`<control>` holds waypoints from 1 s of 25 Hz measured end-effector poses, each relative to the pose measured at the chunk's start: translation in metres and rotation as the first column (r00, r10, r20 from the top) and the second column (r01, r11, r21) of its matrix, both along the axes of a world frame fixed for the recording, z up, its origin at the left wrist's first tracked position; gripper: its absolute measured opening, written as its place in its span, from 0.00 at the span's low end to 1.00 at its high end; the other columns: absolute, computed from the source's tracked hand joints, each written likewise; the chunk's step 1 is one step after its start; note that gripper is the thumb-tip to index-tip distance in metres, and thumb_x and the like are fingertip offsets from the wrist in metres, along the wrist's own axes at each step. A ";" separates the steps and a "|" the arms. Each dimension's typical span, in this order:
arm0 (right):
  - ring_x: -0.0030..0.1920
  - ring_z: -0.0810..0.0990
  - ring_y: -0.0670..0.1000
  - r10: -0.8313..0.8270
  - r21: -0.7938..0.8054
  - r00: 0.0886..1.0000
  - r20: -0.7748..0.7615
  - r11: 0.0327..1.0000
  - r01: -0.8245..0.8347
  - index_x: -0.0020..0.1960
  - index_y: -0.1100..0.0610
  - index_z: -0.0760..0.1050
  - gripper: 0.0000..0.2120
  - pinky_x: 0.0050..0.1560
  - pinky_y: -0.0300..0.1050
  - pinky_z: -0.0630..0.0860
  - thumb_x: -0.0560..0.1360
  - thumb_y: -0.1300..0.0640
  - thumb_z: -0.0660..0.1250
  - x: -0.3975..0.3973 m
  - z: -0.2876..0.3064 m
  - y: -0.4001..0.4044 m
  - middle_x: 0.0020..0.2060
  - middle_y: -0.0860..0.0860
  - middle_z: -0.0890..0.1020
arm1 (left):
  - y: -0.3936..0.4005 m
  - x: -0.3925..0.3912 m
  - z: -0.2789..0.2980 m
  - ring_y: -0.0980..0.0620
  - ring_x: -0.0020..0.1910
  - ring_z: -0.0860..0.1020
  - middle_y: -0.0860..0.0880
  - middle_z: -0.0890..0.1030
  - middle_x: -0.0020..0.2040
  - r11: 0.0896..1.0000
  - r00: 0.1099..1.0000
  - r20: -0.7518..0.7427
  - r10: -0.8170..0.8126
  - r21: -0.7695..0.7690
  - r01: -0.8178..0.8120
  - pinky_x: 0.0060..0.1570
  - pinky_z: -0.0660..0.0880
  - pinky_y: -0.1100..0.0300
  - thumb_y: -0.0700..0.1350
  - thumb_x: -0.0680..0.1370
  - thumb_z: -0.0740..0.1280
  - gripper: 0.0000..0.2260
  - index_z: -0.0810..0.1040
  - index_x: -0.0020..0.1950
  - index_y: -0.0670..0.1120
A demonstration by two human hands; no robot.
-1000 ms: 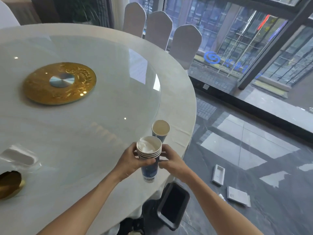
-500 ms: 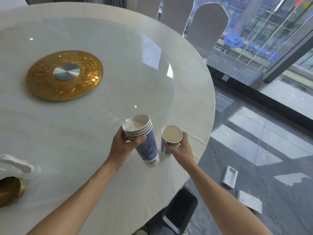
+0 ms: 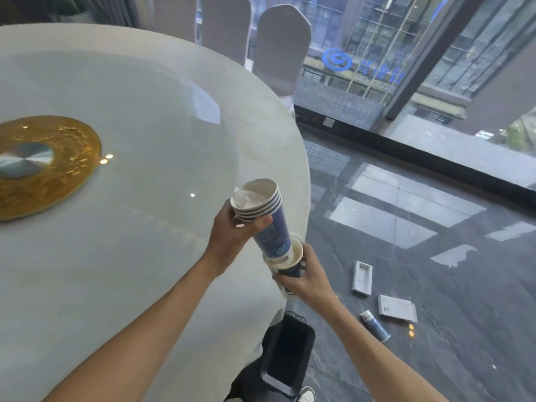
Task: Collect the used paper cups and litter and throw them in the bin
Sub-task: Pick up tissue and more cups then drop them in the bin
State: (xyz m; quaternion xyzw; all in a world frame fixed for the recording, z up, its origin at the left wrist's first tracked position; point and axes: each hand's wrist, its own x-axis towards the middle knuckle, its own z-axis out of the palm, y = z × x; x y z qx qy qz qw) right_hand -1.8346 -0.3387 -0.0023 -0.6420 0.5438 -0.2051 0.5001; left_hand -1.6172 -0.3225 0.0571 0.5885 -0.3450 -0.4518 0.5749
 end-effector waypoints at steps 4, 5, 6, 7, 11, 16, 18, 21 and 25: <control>0.51 0.80 0.33 -0.101 0.052 0.993 0.058 0.994 0.098 0.66 0.49 0.71 0.33 0.46 0.31 0.78 0.68 0.63 0.81 -0.034 0.009 0.009 0.56 0.45 0.82 | -0.007 -0.052 -0.015 0.56 0.51 0.85 0.52 0.87 0.55 0.987 0.989 0.036 -0.142 0.082 0.139 0.45 0.81 0.65 0.53 0.61 0.84 0.34 0.80 0.64 0.46; 0.51 0.81 0.34 -0.123 0.061 0.990 0.063 0.991 0.119 0.66 0.49 0.71 0.32 0.46 0.31 0.79 0.68 0.62 0.81 -0.040 0.011 0.015 0.55 0.45 0.82 | -0.006 -0.063 -0.021 0.55 0.51 0.85 0.52 0.87 0.54 0.981 0.986 0.032 -0.166 0.109 0.161 0.44 0.81 0.65 0.52 0.61 0.85 0.33 0.80 0.62 0.48; 0.51 0.82 0.36 -0.133 0.064 0.989 0.070 0.990 0.128 0.66 0.49 0.71 0.32 0.46 0.33 0.80 0.68 0.61 0.81 -0.041 0.009 0.019 0.54 0.43 0.83 | -0.003 -0.066 -0.027 0.54 0.53 0.85 0.52 0.87 0.54 0.976 0.983 0.035 -0.182 0.131 0.176 0.46 0.82 0.63 0.53 0.59 0.85 0.33 0.80 0.61 0.49; 0.52 0.82 0.38 -0.184 0.067 0.981 0.066 0.982 0.179 0.65 0.47 0.72 0.31 0.47 0.35 0.81 0.68 0.60 0.82 -0.053 0.007 0.026 0.53 0.42 0.83 | -0.003 -0.081 -0.032 0.52 0.55 0.85 0.52 0.87 0.55 0.961 0.970 0.021 -0.243 0.141 0.238 0.49 0.82 0.61 0.55 0.58 0.85 0.34 0.80 0.61 0.49; 0.54 0.84 0.44 -0.282 0.096 0.958 0.047 0.956 0.277 0.64 0.42 0.72 0.31 0.51 0.39 0.82 0.67 0.57 0.82 -0.085 0.000 0.050 0.52 0.39 0.84 | 0.016 -0.124 -0.050 0.55 0.56 0.85 0.55 0.87 0.54 0.895 0.915 -0.014 -0.402 0.203 0.396 0.51 0.82 0.61 0.50 0.60 0.87 0.35 0.79 0.64 0.50; 0.58 0.78 0.42 -0.267 0.074 0.959 -0.095 0.959 0.275 0.65 0.38 0.73 0.33 0.57 0.44 0.81 0.64 0.48 0.83 -0.110 -0.023 0.071 0.58 0.46 0.77 | 0.048 -0.153 -0.088 0.55 0.57 0.86 0.56 0.87 0.56 0.822 0.866 -0.067 -0.495 0.287 0.492 0.55 0.84 0.55 0.49 0.60 0.87 0.37 0.77 0.67 0.56; 0.58 0.82 0.46 -0.256 0.142 0.964 -0.076 0.954 0.265 0.65 0.39 0.73 0.33 0.55 0.54 0.84 0.65 0.54 0.83 -0.124 -0.036 0.076 0.58 0.48 0.81 | 0.056 -0.164 -0.096 0.62 0.54 0.85 0.55 0.87 0.53 0.800 0.860 -0.093 -0.501 0.329 0.502 0.51 0.81 0.66 0.48 0.67 0.85 0.30 0.78 0.66 0.55; 0.57 0.85 0.50 -0.183 0.276 0.982 -0.049 0.942 0.189 0.67 0.44 0.73 0.34 0.53 0.52 0.85 0.67 0.66 0.79 -0.149 -0.060 0.088 0.58 0.48 0.85 | 0.072 -0.183 -0.115 0.60 0.51 0.85 0.54 0.86 0.50 0.794 0.891 -0.147 -0.430 0.409 0.451 0.41 0.76 0.71 0.50 0.84 0.68 0.08 0.82 0.61 0.52; 0.48 0.83 0.39 -0.025 0.458 0.998 -0.057 0.888 0.048 0.67 0.52 0.70 0.31 0.45 0.37 0.80 0.71 0.76 0.67 -0.188 -0.088 0.099 0.54 0.49 0.81 | 0.109 -0.217 -0.169 0.50 0.55 0.85 0.49 0.86 0.56 0.764 0.939 -0.139 -0.316 0.550 0.338 0.44 0.82 0.62 0.49 0.85 0.66 0.14 0.80 0.70 0.51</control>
